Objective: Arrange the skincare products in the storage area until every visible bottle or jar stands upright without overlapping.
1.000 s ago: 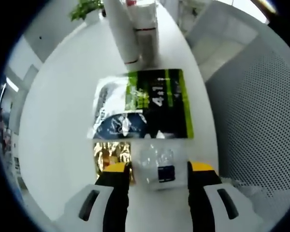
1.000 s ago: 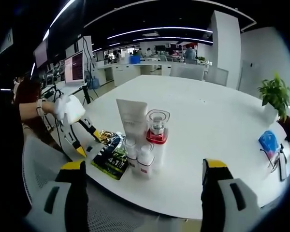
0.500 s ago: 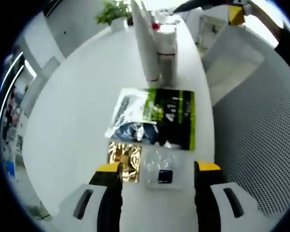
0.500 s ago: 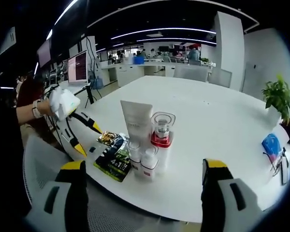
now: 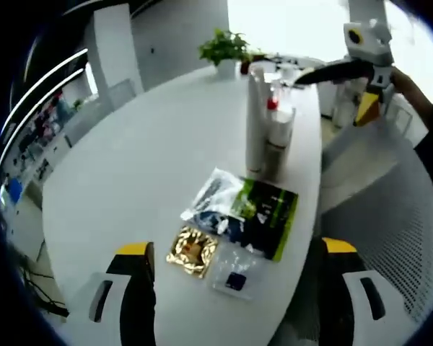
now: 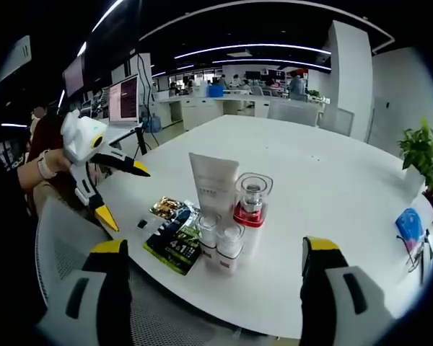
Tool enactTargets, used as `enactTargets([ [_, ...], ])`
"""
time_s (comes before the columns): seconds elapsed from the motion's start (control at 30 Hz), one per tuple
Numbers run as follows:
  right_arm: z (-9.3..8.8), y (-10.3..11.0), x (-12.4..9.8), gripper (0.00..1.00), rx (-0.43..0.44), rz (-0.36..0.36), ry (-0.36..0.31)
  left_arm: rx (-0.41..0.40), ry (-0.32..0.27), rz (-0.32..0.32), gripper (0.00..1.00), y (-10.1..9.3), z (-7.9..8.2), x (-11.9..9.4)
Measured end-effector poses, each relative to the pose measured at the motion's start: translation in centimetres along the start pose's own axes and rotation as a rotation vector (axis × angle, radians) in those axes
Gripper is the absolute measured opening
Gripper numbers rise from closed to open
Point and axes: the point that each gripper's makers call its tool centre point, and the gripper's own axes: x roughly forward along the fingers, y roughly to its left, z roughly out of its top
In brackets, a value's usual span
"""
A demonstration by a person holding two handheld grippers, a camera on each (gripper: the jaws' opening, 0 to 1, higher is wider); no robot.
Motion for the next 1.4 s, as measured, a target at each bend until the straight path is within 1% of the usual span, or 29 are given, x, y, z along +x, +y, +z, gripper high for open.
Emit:
enactTargets([
  [0.03,0.0,0.0,0.0,1.00,-0.004,0.001,0.003,-0.011,-0.009,0.013,0.94,0.1,0.0,-0.2],
  [0.13,-0.1,0.0,0.0,1.00,-0.022,0.001,0.006,-0.043,-0.032,0.004,0.97,-0.3,-0.1,-0.9],
  [0.17,-0.1,0.0,0.0,1.00,-0.025,0.000,0.008,-0.059,-0.050,0.026,0.97,-0.1,0.0,-1.1],
  [0.23,-0.1,0.0,0.0,1.00,-0.031,0.002,0.007,-0.067,-0.057,0.040,0.97,-0.1,-0.2,-1.6],
  [0.27,0.0,0.0,0.0,1.00,-0.028,0.001,0.003,-0.083,-0.066,0.060,0.97,0.0,-0.3,-1.9],
  [0.33,0.1,0.0,0.1,1.00,-0.018,-0.001,-0.007,-0.111,-0.092,0.091,0.97,0.3,-0.3,-2.5],
  [0.43,0.0,0.2,0.1,1.00,-0.016,0.004,-0.013,-0.144,-0.127,0.118,0.97,0.4,-0.2,-3.3],
  [0.47,0.1,0.3,0.1,1.00,-0.015,0.005,-0.016,-0.162,-0.146,0.139,0.97,0.5,-0.2,-3.6],
  [0.57,-0.1,0.6,0.2,1.00,-0.006,0.011,-0.025,-0.197,-0.171,0.149,0.97,0.3,-0.3,-4.1],
  [0.63,-0.2,0.7,0.3,1.00,-0.003,0.011,-0.030,-0.223,-0.207,0.176,0.97,0.4,-0.1,-4.3],
  [0.7,-0.4,0.7,0.3,1.00,0.004,0.011,-0.027,-0.239,-0.213,0.177,0.97,0.2,-0.2,-4.6],
  [0.77,-0.1,0.7,0.2,1.00,0.012,0.003,-0.049,-0.264,-0.217,0.177,0.97,0.0,-0.4,-4.8],
  [0.83,0.1,0.8,0.1,1.00,0.021,0.007,-0.068,-0.282,-0.249,0.207,0.97,0.2,-0.3,-5.4],
  [0.93,-0.1,0.8,0.1,1.00,0.022,0.003,-0.060,-0.302,-0.264,0.216,0.97,0.0,-0.3,-5.9],
  [1.0,-0.7,0.9,0.1,1.00,0.028,0.001,-0.043,-0.328,-0.286,0.229,0.97,0.1,-0.2,-6.3],
  [1.07,-1.0,1.0,0.1,1.00,0.032,-0.001,-0.042,-0.333,-0.315,0.221,0.97,-0.1,0.0,-6.6],
  [1.17,-1.4,1.3,0.1,1.00,0.035,0.004,-0.044,-0.354,-0.339,0.221,0.97,-0.3,0.0,-6.6],
  [1.2,-1.4,1.4,0.0,1.00,0.035,0.001,-0.048,-0.358,-0.341,0.222,0.97,-0.4,-0.1,-6.6],
  [1.27,-1.1,1.1,-0.2,1.00,0.044,-0.018,-0.080,-0.360,-0.355,0.229,0.97,-0.5,0.0,-6.7],
  [1.3,-1.1,1.1,-0.3,1.00,0.042,-0.015,-0.087,-0.359,-0.364,0.230,0.97,-0.6,0.1,-6.7],
  [1.37,-1.0,1.1,-0.4,1.00,0.046,-0.017,-0.101,-0.366,-0.402,0.239,0.97,-0.7,0.6,-7.0],
  [1.4,-0.9,1.0,-0.4,1.00,0.044,-0.019,-0.109,-0.377,-0.431,0.250,0.97,-0.5,0.9,-7.1],
])
